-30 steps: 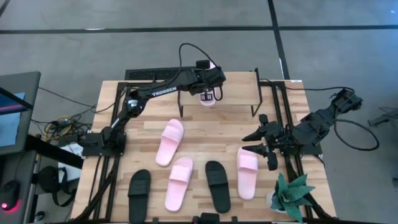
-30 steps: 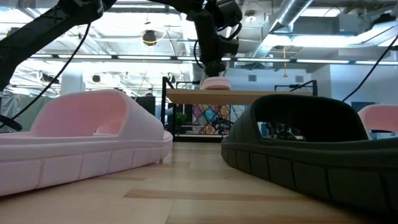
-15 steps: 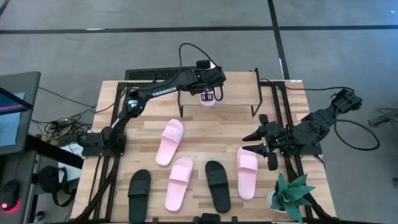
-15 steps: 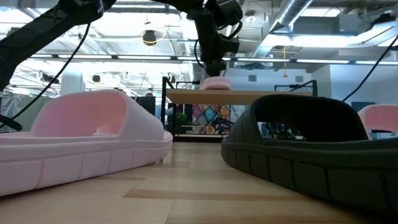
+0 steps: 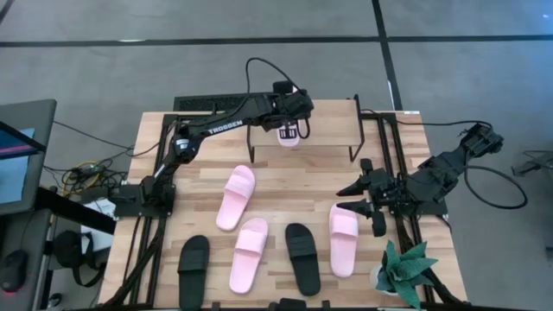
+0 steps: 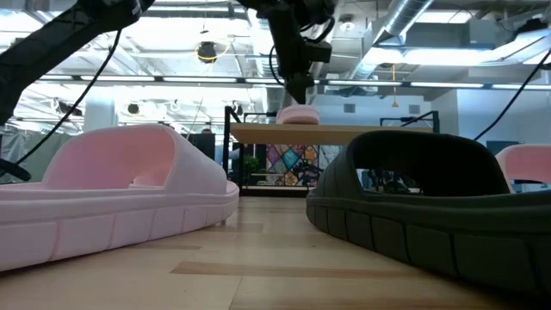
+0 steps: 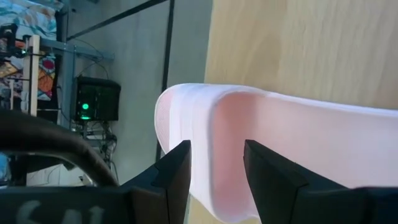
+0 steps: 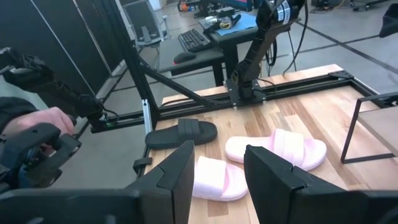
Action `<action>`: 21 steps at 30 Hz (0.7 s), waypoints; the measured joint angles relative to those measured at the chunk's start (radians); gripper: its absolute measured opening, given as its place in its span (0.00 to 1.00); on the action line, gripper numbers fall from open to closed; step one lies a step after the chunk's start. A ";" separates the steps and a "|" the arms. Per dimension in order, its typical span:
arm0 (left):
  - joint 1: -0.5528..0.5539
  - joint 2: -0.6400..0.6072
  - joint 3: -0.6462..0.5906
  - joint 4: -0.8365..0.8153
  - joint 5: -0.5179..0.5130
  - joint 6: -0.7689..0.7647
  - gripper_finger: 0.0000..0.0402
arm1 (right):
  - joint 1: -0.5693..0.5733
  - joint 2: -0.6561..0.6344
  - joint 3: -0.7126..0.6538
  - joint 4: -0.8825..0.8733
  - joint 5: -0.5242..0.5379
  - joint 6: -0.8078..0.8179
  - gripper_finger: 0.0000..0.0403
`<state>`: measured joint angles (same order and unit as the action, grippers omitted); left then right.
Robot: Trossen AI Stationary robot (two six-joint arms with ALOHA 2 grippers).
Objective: Pick and place slides into the shelf
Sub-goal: Put the top pink slide on the shelf
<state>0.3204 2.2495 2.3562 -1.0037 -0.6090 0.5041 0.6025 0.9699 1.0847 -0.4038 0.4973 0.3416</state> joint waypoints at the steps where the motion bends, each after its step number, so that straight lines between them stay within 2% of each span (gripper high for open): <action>1: -0.001 -0.003 0.000 -0.002 0.000 0.000 0.35 | 0.000 0.000 0.000 0.000 0.000 0.000 0.32; 21: -0.040 -0.045 0.000 -0.012 -0.008 -0.003 0.35 | 0.000 0.000 0.000 0.000 0.000 0.000 0.32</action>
<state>0.2807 2.2042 2.3562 -1.0157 -0.6167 0.5014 0.6025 0.9699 1.0847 -0.4034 0.4976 0.3416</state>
